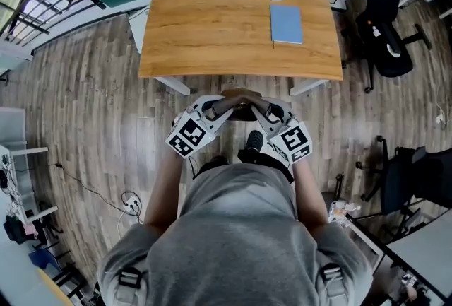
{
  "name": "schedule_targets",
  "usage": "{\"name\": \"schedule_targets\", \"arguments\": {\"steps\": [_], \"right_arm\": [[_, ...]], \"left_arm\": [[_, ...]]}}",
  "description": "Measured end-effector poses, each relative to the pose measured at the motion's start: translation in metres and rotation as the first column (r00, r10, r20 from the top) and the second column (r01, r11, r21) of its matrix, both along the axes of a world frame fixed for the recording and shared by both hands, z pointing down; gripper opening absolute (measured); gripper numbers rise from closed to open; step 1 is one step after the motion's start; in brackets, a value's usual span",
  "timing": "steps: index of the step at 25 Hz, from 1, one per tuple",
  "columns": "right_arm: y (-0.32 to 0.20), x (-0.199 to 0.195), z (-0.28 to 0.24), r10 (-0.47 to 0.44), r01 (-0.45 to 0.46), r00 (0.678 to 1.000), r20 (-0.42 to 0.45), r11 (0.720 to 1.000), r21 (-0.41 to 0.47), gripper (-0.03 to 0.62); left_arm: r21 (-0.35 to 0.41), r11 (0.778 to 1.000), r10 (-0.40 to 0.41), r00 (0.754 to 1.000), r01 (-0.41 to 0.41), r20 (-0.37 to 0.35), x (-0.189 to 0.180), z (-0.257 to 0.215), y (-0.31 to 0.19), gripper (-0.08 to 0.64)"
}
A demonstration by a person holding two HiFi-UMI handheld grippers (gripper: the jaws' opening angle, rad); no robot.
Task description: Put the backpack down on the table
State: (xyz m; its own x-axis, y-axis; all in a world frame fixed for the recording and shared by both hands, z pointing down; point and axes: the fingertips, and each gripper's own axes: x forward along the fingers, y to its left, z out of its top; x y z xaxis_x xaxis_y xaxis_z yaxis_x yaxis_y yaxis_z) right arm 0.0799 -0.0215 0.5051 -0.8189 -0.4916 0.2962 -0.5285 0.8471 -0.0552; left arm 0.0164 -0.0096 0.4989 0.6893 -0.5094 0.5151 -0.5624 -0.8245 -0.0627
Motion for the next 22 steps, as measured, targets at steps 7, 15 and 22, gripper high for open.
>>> {"name": "schedule_targets", "arguments": {"steps": [7,15,22], "right_arm": [[-0.024,0.018,0.002,-0.035,0.035,0.999,0.011,0.999,-0.009,0.072],[-0.046,0.038,0.006,-0.074,0.074,0.997,0.019,0.997,-0.009,0.072],[-0.061,0.041,0.006,-0.110,0.110,0.994,0.021,0.994,0.000,0.072]], "left_arm": [[-0.006,0.999,-0.034,0.999,0.034,0.015,0.019,0.000,-0.022,0.090],[-0.005,0.998,-0.065,0.997,0.065,0.030,0.039,0.004,-0.042,0.091],[0.008,0.995,-0.101,0.994,0.100,0.041,0.043,0.003,-0.054,0.091]]}}
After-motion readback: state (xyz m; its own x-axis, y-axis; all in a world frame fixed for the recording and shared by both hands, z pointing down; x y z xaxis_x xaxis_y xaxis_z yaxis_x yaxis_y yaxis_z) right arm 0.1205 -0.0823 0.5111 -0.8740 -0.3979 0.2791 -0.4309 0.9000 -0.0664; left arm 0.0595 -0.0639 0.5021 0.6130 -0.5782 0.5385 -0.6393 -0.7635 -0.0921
